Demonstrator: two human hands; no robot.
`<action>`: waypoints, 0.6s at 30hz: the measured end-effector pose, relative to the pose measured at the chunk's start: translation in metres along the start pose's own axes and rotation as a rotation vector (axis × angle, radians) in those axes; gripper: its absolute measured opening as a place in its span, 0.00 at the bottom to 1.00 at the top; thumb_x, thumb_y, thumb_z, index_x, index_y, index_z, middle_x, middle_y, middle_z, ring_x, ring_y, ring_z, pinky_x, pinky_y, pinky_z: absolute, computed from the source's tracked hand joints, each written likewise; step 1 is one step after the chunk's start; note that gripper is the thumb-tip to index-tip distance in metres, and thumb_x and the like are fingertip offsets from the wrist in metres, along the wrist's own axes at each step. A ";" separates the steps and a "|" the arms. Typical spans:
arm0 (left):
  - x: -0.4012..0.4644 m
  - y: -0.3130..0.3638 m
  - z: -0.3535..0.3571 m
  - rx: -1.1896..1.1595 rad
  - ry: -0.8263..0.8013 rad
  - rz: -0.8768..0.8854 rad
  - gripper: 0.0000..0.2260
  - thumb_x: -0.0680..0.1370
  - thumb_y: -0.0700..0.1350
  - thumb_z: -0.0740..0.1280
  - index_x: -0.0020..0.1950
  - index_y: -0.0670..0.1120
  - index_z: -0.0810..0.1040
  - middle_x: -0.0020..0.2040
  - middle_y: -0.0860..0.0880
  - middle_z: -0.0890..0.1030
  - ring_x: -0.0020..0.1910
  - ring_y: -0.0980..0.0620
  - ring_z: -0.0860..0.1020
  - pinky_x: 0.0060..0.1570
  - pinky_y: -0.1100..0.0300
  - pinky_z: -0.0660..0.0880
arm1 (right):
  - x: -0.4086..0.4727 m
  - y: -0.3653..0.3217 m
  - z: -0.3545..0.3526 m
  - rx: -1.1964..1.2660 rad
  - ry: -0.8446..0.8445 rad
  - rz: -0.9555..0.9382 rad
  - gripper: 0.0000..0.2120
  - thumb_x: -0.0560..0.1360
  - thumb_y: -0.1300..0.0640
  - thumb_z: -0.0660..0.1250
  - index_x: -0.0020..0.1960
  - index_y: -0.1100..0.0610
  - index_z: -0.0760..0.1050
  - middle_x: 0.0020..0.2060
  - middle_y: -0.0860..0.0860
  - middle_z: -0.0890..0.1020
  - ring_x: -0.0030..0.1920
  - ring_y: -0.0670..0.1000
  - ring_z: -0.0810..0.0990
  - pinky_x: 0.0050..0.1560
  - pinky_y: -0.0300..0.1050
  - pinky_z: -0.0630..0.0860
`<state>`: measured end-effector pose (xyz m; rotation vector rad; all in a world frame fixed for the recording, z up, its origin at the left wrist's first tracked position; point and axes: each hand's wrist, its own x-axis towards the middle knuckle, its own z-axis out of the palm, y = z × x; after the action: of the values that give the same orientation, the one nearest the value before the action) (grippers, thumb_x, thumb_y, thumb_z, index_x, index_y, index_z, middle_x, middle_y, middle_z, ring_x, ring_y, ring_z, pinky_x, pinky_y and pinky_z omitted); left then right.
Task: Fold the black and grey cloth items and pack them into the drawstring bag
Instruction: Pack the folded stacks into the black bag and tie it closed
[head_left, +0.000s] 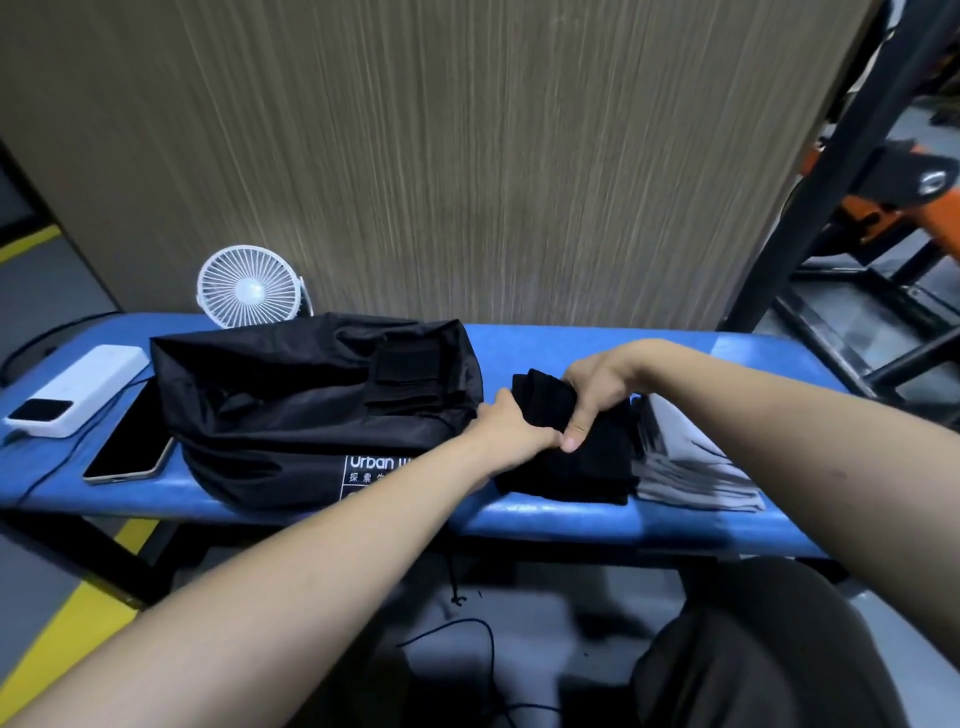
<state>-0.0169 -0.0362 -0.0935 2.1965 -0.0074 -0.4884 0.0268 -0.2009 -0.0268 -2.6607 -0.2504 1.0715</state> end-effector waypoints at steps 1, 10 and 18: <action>-0.001 -0.001 0.000 -0.032 -0.004 0.013 0.47 0.53 0.66 0.71 0.69 0.50 0.68 0.63 0.47 0.76 0.60 0.47 0.78 0.60 0.49 0.77 | -0.004 0.001 0.000 0.044 0.003 -0.010 0.21 0.64 0.52 0.82 0.55 0.55 0.82 0.48 0.50 0.87 0.50 0.52 0.86 0.49 0.43 0.81; -0.045 0.028 -0.028 -0.484 -0.114 0.116 0.34 0.69 0.62 0.75 0.70 0.49 0.71 0.58 0.51 0.82 0.53 0.54 0.81 0.49 0.58 0.78 | -0.063 -0.004 -0.017 0.422 0.030 -0.223 0.11 0.73 0.66 0.73 0.54 0.58 0.81 0.50 0.57 0.86 0.51 0.56 0.85 0.52 0.48 0.82; -0.080 0.034 -0.130 -0.642 -0.079 0.190 0.17 0.76 0.48 0.73 0.61 0.42 0.81 0.54 0.41 0.85 0.51 0.43 0.83 0.50 0.51 0.80 | -0.071 -0.071 -0.028 0.619 0.187 -0.447 0.19 0.72 0.56 0.74 0.62 0.55 0.78 0.57 0.54 0.85 0.56 0.55 0.84 0.60 0.51 0.79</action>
<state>-0.0404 0.0549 0.0317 1.5298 -0.0887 -0.4001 -0.0088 -0.1561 0.0609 -2.0005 -0.3795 0.6200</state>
